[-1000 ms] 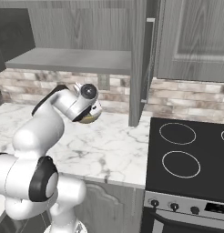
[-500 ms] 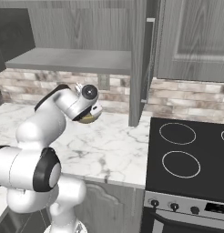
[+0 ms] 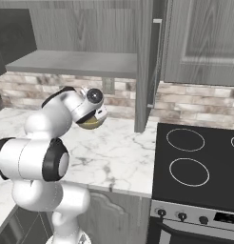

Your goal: Pick up the bowls on the counter and stack them on top of one another in the open cabinet. Place the smaller bowl on top of the larger bowl.

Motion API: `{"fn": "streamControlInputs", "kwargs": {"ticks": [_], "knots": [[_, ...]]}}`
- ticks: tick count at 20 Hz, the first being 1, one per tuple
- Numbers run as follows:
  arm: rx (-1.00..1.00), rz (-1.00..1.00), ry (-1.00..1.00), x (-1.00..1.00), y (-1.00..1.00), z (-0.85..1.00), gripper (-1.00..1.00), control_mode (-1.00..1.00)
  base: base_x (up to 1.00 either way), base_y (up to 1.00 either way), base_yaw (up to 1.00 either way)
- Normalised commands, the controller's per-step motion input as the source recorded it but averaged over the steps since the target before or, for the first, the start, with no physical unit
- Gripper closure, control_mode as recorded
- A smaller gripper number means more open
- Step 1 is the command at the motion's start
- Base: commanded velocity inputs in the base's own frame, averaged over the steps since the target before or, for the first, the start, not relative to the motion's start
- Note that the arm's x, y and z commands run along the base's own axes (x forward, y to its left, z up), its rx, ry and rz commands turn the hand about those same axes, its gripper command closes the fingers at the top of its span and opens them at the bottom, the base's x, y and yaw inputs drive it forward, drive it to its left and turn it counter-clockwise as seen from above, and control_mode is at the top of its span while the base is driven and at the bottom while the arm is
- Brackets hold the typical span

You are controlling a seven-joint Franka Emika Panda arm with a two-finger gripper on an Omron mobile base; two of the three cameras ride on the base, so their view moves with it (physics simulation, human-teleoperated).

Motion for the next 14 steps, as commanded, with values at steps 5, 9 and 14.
{"fn": "streamControlInputs", "kwargs": {"ticks": [5, 9, 14], "knots": [[0.00, 0.00, 0.00, 0.31, 0.06, -0.23, 1.00, -1.00, 0.00, 0.00, 0.00], [0.02, 0.00, 0.00, 0.27, 0.05, -0.26, 1.00, -1.00, 0.00, 0.00, 0.00], [0.01, 0.00, 0.00, 0.31, 0.12, -0.26, 1.00, -1.00, 0.00, 0.00, 0.00]]}}
